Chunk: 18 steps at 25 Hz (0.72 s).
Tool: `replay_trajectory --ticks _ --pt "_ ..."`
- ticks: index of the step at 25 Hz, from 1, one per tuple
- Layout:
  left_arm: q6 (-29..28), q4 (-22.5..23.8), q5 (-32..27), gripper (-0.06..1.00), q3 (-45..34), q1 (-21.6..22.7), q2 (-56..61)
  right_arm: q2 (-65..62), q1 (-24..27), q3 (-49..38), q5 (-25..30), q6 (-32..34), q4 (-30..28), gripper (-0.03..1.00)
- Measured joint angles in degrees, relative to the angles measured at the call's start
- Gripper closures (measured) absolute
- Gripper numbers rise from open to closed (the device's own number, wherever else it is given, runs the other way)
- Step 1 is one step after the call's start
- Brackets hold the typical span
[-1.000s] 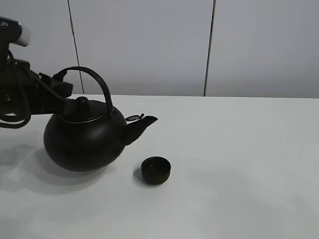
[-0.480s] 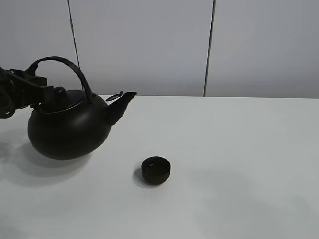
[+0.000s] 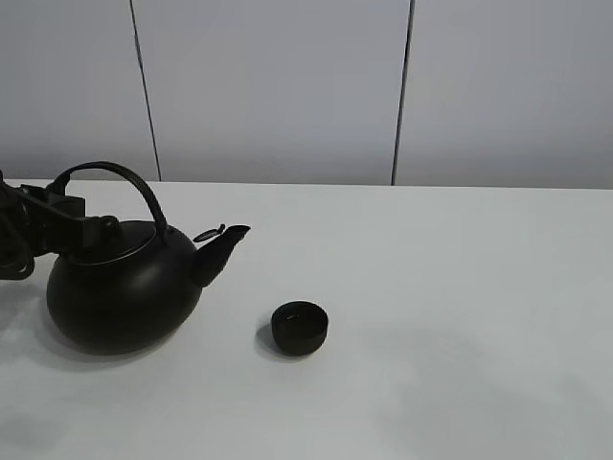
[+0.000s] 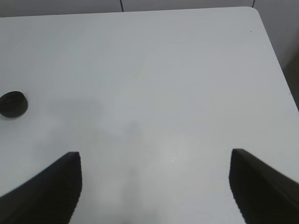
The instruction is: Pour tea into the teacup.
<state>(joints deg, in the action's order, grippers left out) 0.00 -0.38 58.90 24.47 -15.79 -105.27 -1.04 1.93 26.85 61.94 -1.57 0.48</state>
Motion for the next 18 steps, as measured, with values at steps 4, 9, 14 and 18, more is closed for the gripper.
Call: replay_trajectory --ticks 4,9,14,18 --pt "0.0 -0.1 0.3 0.84 0.0 0.0 -0.1 0.0 0.0 0.0 0.0 0.0 0.0 0.38" --pt "0.0 -0.2 0.3 0.84 0.0 0.0 -0.1 0.0 0.0 0.0 0.0 0.0 0.0 0.38" --pt "1.1 -0.2 0.4 0.84 0.0 0.0 -0.1 0.0 0.0 0.0 0.0 0.0 0.0 0.38" --pt "2.1 -0.1 0.5 0.84 0.0 0.0 -0.1 0.0 0.0 0.0 0.0 0.0 0.0 0.38"
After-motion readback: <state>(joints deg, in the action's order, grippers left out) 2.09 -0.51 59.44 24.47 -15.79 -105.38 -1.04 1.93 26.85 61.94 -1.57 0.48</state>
